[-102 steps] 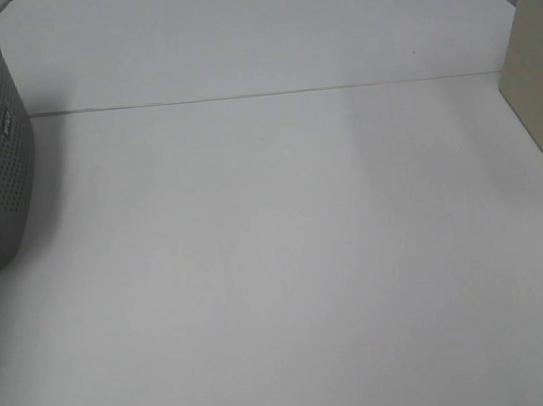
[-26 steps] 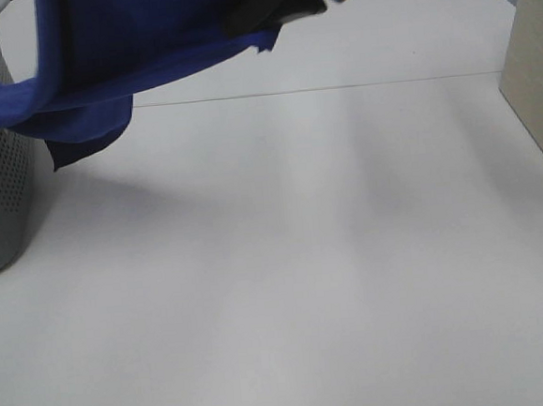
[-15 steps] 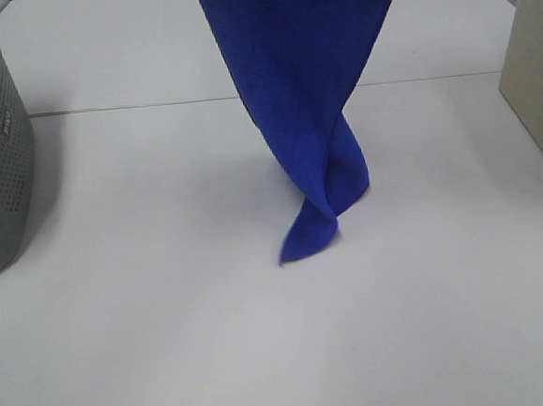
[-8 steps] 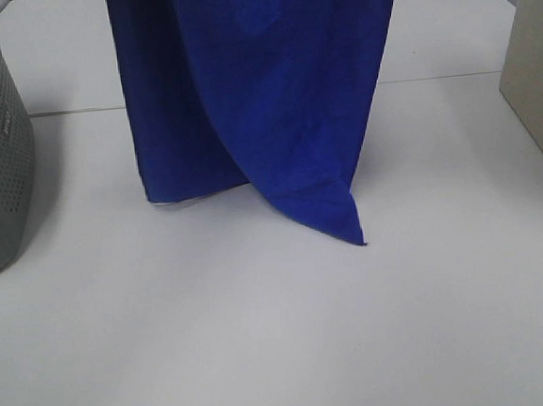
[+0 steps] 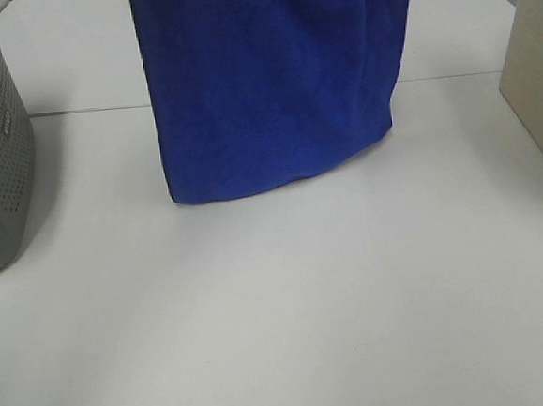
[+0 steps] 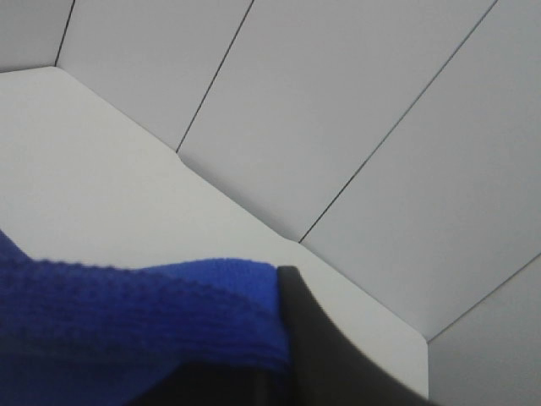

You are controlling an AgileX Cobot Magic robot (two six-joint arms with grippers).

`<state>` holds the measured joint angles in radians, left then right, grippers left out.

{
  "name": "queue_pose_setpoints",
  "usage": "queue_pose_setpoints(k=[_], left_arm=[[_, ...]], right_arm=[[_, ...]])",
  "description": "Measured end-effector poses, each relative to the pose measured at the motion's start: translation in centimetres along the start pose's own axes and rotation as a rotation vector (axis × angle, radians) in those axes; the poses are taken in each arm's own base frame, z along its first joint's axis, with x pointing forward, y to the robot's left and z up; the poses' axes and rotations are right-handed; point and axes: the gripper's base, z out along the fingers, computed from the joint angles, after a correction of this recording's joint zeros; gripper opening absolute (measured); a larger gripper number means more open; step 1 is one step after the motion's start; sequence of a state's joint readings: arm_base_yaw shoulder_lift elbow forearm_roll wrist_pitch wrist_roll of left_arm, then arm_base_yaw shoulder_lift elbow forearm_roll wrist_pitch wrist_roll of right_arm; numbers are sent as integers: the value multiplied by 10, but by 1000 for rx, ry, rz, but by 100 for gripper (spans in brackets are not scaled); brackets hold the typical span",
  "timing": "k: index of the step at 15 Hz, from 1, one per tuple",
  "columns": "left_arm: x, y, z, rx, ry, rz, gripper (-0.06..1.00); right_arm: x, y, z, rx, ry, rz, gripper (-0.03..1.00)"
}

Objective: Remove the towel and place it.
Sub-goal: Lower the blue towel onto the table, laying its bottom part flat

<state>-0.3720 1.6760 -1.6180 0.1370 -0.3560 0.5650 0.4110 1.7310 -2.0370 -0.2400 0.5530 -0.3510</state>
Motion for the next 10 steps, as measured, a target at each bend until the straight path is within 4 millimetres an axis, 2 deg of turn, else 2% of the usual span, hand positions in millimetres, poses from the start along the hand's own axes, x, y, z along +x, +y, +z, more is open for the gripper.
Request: queue_pose_setpoints(k=[3,5,8,9,10], left_arm=[[12,-6,14,-28,-36,1,0],[13,-4,29,-54,-63,6,0],[29,0,62,-116,-105,20,0],[43,4,80,-158,-127,33,0],[46,6,89,-175,-132,28,0]], right_arm=[[9,14,36,3,-41,-19,1],[9,17,49,27,-109,-36,1],[15,10,71,97,-241,-32,1],[23,-5,85,138,-266,4,1],[24,-8,91,147,-274,19,1]])
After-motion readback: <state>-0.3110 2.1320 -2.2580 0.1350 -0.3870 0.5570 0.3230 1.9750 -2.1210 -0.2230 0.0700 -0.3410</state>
